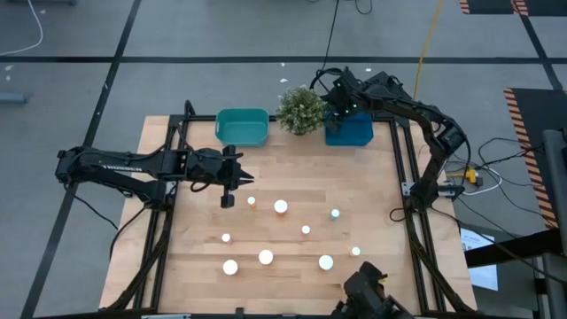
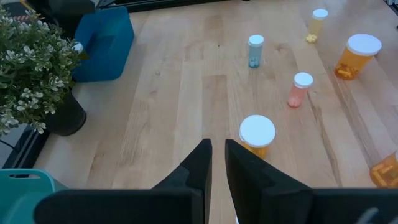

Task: Pick and place medicine bottles into bin by pill shape (circle, oval)
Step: Put the large orange pill bottle into the blue bin

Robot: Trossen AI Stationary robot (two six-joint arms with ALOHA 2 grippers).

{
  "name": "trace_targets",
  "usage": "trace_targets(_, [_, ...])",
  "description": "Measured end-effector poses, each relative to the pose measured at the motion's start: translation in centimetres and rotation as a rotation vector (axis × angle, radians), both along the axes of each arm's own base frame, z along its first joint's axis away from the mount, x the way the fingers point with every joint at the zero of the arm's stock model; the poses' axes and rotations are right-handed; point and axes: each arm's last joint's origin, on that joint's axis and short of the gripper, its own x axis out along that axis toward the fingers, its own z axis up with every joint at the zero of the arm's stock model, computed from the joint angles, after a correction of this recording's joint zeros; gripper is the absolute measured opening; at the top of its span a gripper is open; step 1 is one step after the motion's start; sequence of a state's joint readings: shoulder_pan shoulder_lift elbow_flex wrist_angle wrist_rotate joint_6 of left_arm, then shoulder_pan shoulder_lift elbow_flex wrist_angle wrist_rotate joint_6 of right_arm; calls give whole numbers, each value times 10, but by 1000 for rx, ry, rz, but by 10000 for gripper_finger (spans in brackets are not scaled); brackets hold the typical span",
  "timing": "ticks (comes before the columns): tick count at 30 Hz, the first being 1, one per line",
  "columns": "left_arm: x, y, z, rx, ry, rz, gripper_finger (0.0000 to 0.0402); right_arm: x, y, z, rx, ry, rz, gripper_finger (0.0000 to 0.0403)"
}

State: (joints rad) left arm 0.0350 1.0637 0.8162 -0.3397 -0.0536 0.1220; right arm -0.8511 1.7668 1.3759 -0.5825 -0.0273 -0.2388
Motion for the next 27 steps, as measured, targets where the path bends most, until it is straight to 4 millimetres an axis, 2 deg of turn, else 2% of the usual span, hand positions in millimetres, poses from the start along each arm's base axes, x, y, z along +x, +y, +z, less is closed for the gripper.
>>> trace_targets(6, [0,0,0,-16,-2,10,49,-1,36,39,-8,-38,31,258])
trace_targets(17, [0,-8,0,-47,-3,-6,49,8,130,95,-35,-133,163,258])
trace_targets(22, [0,-13,0,-50,-1,-26,49,8,177,108,-64,-167,212,258])
trace_targets(27, [0,-18,-1,-61,3,-38,49,2,220,99,-70,-209,267,258])
